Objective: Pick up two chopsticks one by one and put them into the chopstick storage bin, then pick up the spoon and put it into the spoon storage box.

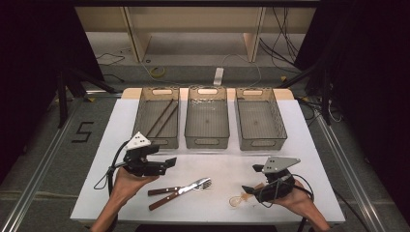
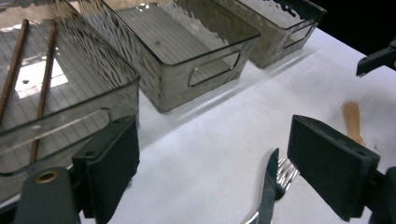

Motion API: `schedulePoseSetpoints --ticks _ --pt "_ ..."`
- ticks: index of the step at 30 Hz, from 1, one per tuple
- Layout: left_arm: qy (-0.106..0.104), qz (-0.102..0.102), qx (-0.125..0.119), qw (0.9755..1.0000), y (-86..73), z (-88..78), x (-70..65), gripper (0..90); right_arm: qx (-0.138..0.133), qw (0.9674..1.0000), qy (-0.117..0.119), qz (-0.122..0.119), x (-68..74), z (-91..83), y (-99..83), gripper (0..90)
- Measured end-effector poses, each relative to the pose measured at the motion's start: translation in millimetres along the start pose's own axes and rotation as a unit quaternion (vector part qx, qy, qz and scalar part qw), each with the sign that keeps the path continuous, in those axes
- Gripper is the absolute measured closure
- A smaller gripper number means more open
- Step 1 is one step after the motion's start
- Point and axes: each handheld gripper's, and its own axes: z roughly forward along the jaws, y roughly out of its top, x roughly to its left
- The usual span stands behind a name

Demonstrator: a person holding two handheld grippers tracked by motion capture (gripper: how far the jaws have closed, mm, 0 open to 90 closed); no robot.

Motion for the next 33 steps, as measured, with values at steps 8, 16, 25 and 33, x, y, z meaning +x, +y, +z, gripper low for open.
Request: schedulePoseSetpoints --ticks 8,16,25,33 --pt "-0.008 0.001 0.008 0.9999 -5.9 -1.1 -6.9 15.9 0.028 0.9992 0.017 -0.023 1.0 3.4 3.3 21.0" --pt "-0.004 0.010 0.001 0.9999 -9.8 -2.9 -12.5 15.7 0.102 0.9907 0.029 -0.086 -4.9 4.4 10.8 22.4" --pt "0.005 0.008 -0.005 0.9999 -13.0 -6.4 -12.5 15.6 0.175 0.9759 0.040 -0.123 -4.3 11.0 13.0 28.8" --pt "0.003 0.008 -0.006 0.9999 -14.5 -7.7 -13.9 15.5 0.207 0.9665 0.055 -0.141 -3.3 21.2 11.5 36.7"
